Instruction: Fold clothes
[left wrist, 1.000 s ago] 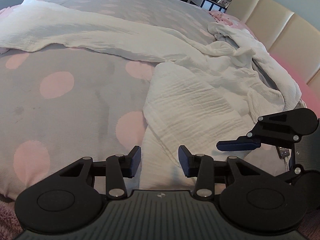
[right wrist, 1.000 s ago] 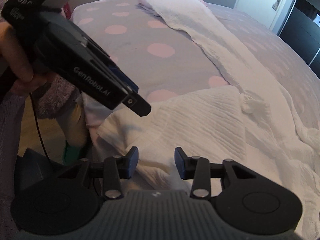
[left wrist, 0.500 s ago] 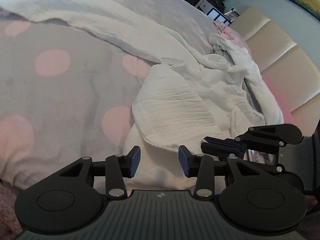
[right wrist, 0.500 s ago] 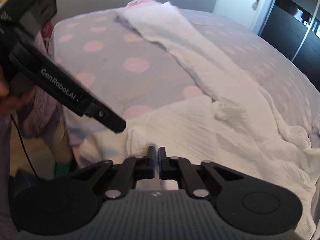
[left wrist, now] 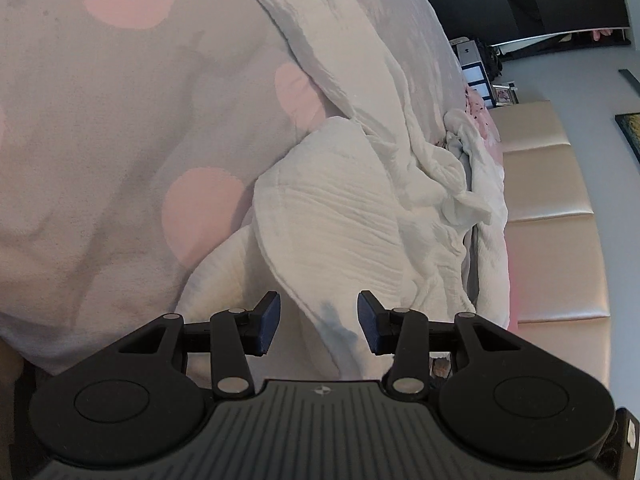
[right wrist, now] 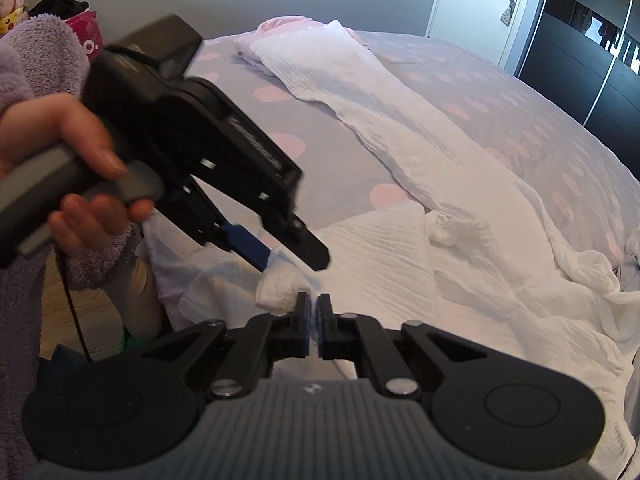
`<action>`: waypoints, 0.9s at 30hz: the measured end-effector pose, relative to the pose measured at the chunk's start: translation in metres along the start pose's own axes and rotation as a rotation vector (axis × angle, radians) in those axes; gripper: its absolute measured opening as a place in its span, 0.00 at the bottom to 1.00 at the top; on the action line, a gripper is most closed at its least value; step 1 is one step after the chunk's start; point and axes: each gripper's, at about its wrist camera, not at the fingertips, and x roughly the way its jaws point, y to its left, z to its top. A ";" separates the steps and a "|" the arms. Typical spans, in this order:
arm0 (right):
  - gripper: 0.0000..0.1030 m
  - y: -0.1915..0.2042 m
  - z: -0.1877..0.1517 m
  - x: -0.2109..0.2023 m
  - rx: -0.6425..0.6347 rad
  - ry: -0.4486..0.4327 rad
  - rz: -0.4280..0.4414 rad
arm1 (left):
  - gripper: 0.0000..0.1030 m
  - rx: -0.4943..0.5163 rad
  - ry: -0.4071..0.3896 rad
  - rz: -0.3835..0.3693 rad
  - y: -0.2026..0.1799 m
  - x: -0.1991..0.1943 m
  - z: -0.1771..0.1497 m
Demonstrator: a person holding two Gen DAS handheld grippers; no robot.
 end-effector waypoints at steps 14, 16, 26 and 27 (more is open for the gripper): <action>0.36 -0.067 -0.027 -0.024 0.199 0.039 -0.183 | 0.01 0.186 -0.255 -0.004 -0.034 -0.063 0.031; 0.36 -0.089 -0.034 -0.031 0.260 0.052 -0.243 | 0.01 0.203 -0.308 -0.011 -0.038 -0.087 0.040; 0.36 -0.219 -0.096 -0.056 0.665 0.187 -0.490 | 0.01 0.258 -0.493 0.138 -0.031 -0.188 0.085; 0.36 -0.227 -0.102 -0.057 0.685 0.204 -0.497 | 0.01 0.260 -0.518 0.159 -0.031 -0.198 0.092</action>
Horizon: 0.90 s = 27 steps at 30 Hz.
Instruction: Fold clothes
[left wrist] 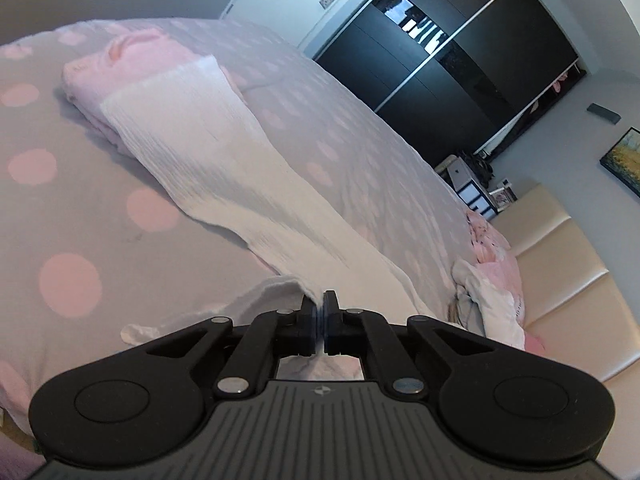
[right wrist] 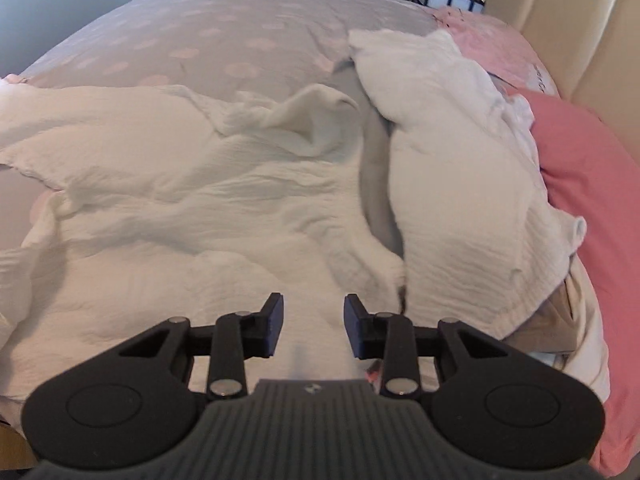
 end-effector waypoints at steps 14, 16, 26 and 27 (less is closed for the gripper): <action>0.36 -0.027 0.007 0.021 0.094 0.075 -0.039 | 0.01 0.100 0.044 0.456 0.092 -0.034 0.098; 0.36 -0.026 0.008 0.021 0.093 0.076 -0.044 | 0.01 0.086 0.133 0.519 0.115 -0.024 0.093; 0.36 -0.017 0.022 0.016 0.013 0.073 -0.054 | 0.03 0.175 0.495 0.656 0.175 0.010 0.052; 0.36 -0.014 0.023 0.014 -0.006 0.064 -0.045 | 0.04 0.197 0.505 0.664 0.176 0.012 0.048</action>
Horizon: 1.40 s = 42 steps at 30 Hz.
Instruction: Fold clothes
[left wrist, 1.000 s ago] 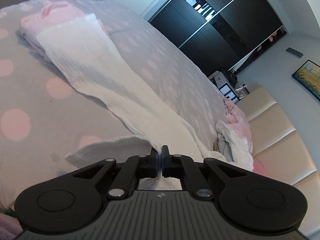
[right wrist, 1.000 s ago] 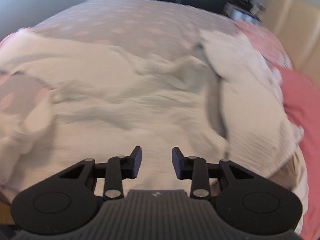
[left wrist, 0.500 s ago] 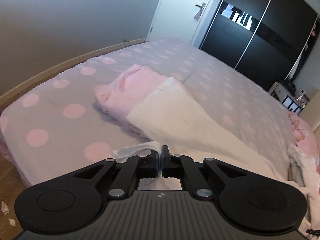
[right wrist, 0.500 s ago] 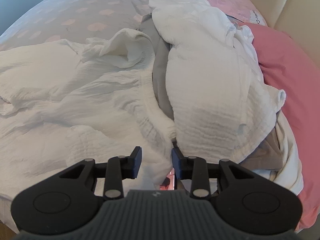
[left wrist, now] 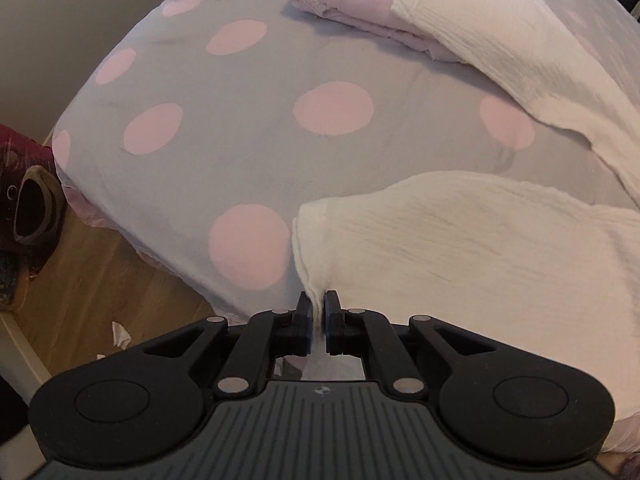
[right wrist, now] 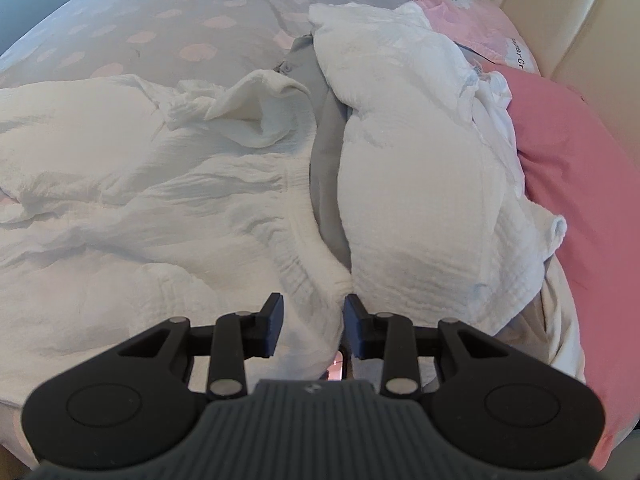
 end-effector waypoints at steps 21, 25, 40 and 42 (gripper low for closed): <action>0.39 0.075 -0.061 -0.027 -0.677 -0.046 0.200 | 0.40 1.129 -0.310 -0.064 -0.182 -0.031 -0.150; 0.50 0.084 -0.073 -0.022 -0.768 -0.046 0.172 | 0.47 1.358 -0.291 0.014 -0.195 -0.010 -0.195; 0.53 0.115 -0.116 -0.003 -1.109 -0.045 0.061 | 0.29 1.458 -0.376 0.412 -0.185 0.059 -0.212; 0.53 0.117 -0.122 0.000 -1.161 -0.048 0.043 | 0.11 1.408 -0.394 0.408 -0.182 0.053 -0.204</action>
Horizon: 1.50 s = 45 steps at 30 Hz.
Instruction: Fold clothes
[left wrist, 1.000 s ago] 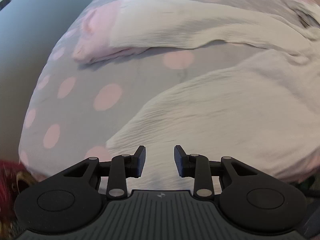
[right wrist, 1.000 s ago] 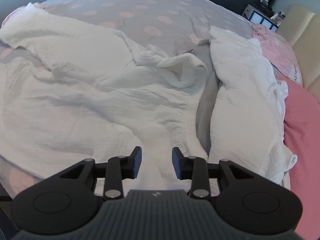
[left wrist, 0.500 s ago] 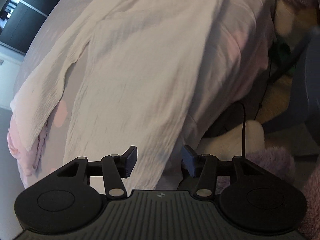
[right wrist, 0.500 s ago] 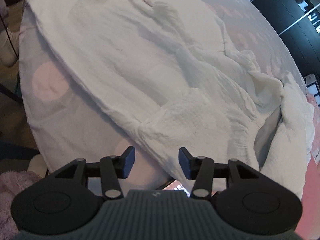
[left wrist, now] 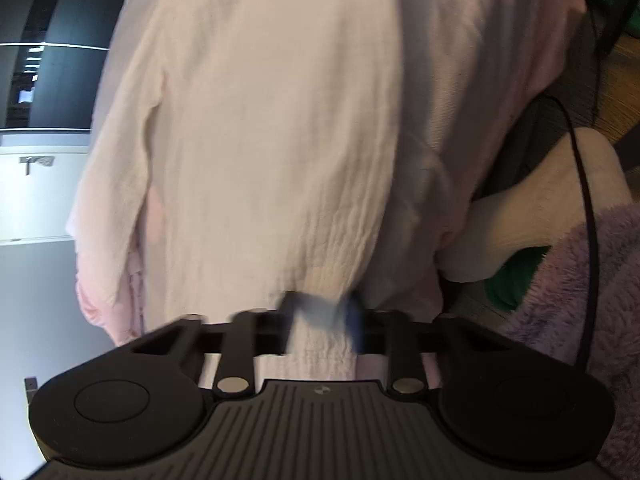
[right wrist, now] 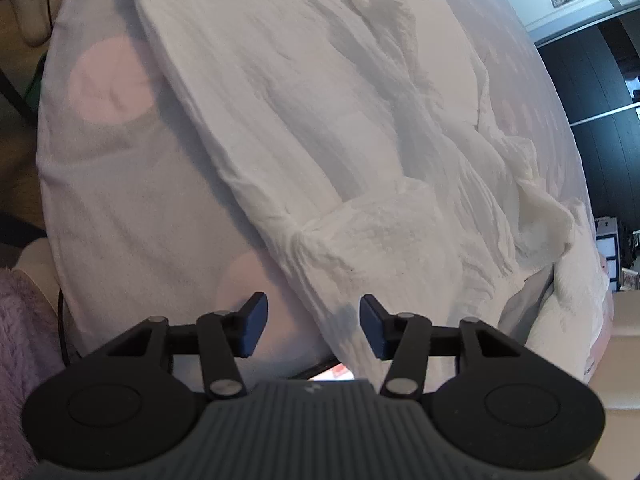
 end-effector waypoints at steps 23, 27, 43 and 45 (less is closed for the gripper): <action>0.07 -0.067 0.018 -0.024 0.138 -0.042 -0.325 | 0.03 -0.568 -0.118 0.122 0.169 -0.040 -0.002; 0.07 -0.095 0.031 -0.027 0.199 -0.048 -0.332 | 0.03 -0.518 -0.112 0.180 0.208 -0.026 0.022; 0.07 -0.239 0.087 0.052 0.423 -0.047 -0.227 | 0.02 -0.349 -0.001 0.238 0.334 0.140 0.136; 0.07 -0.252 0.091 0.073 0.449 -0.033 -0.235 | 0.02 -0.329 0.017 0.235 0.340 0.169 0.154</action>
